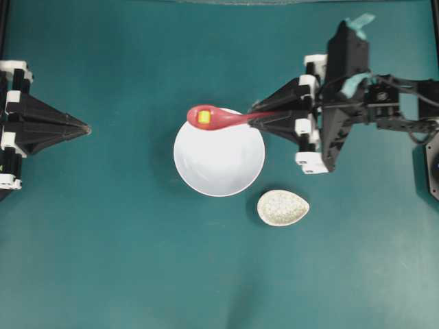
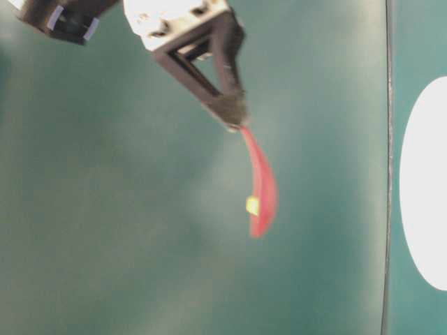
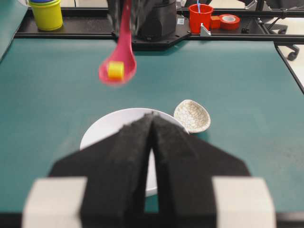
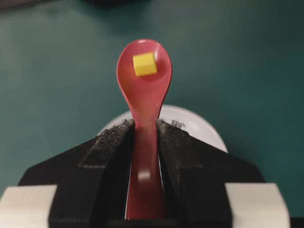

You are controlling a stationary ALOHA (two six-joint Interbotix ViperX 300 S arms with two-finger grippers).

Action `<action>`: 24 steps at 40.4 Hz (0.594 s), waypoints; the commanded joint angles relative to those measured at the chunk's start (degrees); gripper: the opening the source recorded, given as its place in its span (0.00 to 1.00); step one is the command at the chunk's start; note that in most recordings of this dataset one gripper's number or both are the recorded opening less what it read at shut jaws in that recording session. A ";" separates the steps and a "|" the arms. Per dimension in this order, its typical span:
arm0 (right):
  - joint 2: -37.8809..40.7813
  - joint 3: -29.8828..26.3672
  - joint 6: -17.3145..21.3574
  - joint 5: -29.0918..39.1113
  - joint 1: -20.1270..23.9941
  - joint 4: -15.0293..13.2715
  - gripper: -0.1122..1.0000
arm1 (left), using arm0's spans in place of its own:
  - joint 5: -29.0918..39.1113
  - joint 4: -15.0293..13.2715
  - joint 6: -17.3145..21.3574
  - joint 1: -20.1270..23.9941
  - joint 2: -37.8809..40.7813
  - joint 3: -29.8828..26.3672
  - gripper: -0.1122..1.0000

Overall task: Scoop the yellow hexagonal prism block from the bowl with a spoon using the right arm.
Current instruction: 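Lift the spoon with the yellow block up out of the bowl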

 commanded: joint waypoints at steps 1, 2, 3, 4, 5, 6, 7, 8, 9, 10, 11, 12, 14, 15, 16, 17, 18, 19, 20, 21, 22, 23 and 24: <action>-2.46 -0.26 -0.09 -0.79 0.18 -0.26 0.31 | -0.62 0.09 -0.09 0.09 0.26 -1.58 0.10; -2.81 -0.18 -0.09 -0.88 0.18 -0.26 0.31 | -0.70 0.09 -0.09 0.09 0.26 -1.58 0.10; -3.16 0.00 -0.09 -0.79 0.18 -0.35 0.31 | -0.62 0.18 -0.09 0.09 0.26 -1.58 0.10; -3.43 0.09 -0.09 -0.88 0.18 -0.35 0.31 | -0.62 0.18 -0.09 0.09 0.26 -1.58 0.10; -3.60 0.09 -0.09 -0.88 0.18 -0.35 0.31 | -0.70 0.09 -0.09 0.09 0.26 -1.58 0.10; -3.78 0.09 -0.09 -0.88 0.18 -0.35 0.31 | -0.62 0.18 -0.09 0.09 0.26 -1.58 0.10; -3.96 0.09 -0.09 -0.88 0.18 -0.35 0.31 | -0.70 0.09 -0.09 0.09 0.26 -1.58 0.10; -3.96 0.18 -0.09 -0.88 0.18 -0.35 0.31 | -0.70 0.18 -0.09 0.09 0.26 -1.67 0.10; -4.13 0.18 -0.09 -0.88 0.18 -0.35 0.31 | -0.62 0.18 -0.09 0.09 0.26 -1.58 0.10; -4.13 0.18 -0.09 -0.88 0.18 -0.35 0.31 | -0.70 0.09 -0.09 0.09 0.26 -1.67 0.10; -4.13 0.09 -0.09 -0.88 0.18 -0.35 0.31 | -0.70 0.18 -0.09 0.09 0.26 -1.67 0.10; -4.13 0.09 -0.09 -0.88 0.18 -0.35 0.31 | -0.70 0.18 -0.09 0.09 0.26 -1.58 0.10; -4.13 0.09 -0.09 -0.88 0.18 -0.35 0.31 | -0.70 0.18 -0.09 0.09 0.35 -1.58 0.10; -4.13 0.09 -0.09 -0.88 0.18 -0.35 0.31 | -0.70 0.09 -0.09 0.09 0.35 -1.58 0.10; -4.13 0.09 -0.09 -0.88 0.18 -0.35 0.31 | -0.70 0.09 -0.09 0.09 0.35 -1.58 0.10; -4.13 0.00 -0.09 -0.88 0.18 -0.35 0.31 | -0.70 0.09 -0.09 0.09 0.35 -1.58 0.10; -4.13 0.00 -0.09 -0.88 0.18 -0.35 0.31 | -0.70 0.09 -0.09 0.09 0.35 -1.58 0.10; -4.13 0.00 -0.09 -0.88 0.18 -0.35 0.31 | -0.70 0.18 -0.09 0.09 0.35 -1.58 0.10; -4.13 -0.09 0.00 -0.88 0.18 -0.35 0.31 | -0.70 0.18 -0.09 0.09 0.26 -1.58 0.10; -4.13 -0.09 0.09 -0.79 0.18 -0.35 0.31 | -0.70 0.18 0.00 0.09 0.35 -1.58 0.10; -4.13 -0.18 0.18 -0.88 0.18 -0.35 0.31 | -0.70 0.09 0.00 0.09 0.35 -1.58 0.10; -4.13 -0.18 0.18 -0.88 0.18 -0.35 0.31 | -0.70 0.18 0.00 0.09 0.35 -1.58 0.10; -4.13 -0.18 0.26 -0.88 0.18 -0.35 0.31 | -0.70 0.09 0.00 0.09 0.35 -1.58 0.10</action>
